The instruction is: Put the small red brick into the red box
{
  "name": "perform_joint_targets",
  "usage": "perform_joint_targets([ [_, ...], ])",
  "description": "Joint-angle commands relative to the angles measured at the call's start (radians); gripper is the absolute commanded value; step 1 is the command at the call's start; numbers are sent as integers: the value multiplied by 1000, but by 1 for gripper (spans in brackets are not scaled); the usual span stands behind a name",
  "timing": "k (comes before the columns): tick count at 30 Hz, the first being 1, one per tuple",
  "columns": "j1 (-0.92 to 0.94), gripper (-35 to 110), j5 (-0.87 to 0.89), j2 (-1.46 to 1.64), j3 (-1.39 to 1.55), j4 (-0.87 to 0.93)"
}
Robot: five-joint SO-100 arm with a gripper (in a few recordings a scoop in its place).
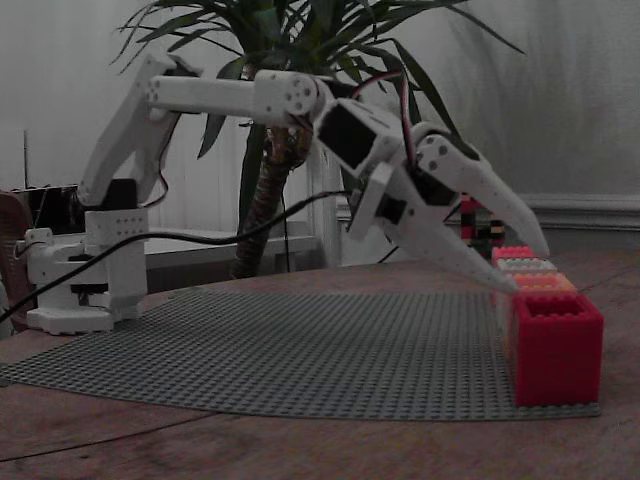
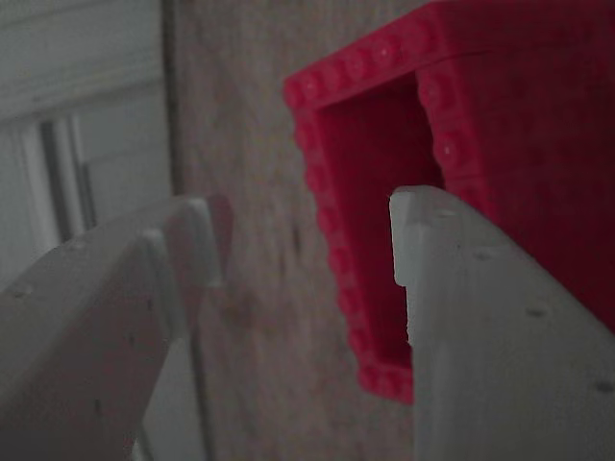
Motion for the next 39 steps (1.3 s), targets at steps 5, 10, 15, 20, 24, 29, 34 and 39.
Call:
perform_joint_targets([
  [5, 2, 0, 18, 275, 29, 75],
  [10, -34, 0, 28, 575, 267, 167],
  [15, -75, 0, 12, 960, 699, 225],
  [20, -120, 0, 11, 1376, 1206, 324],
  [24, -143, 0, 15, 1735, 1557, 403],
  [29, -147, 0, 29, 2049, 1805, 532],
  [34, -192, 0, 64, 2230, 1887, 655],
  [39, -216, 0, 83, 2303, 1893, 729],
])
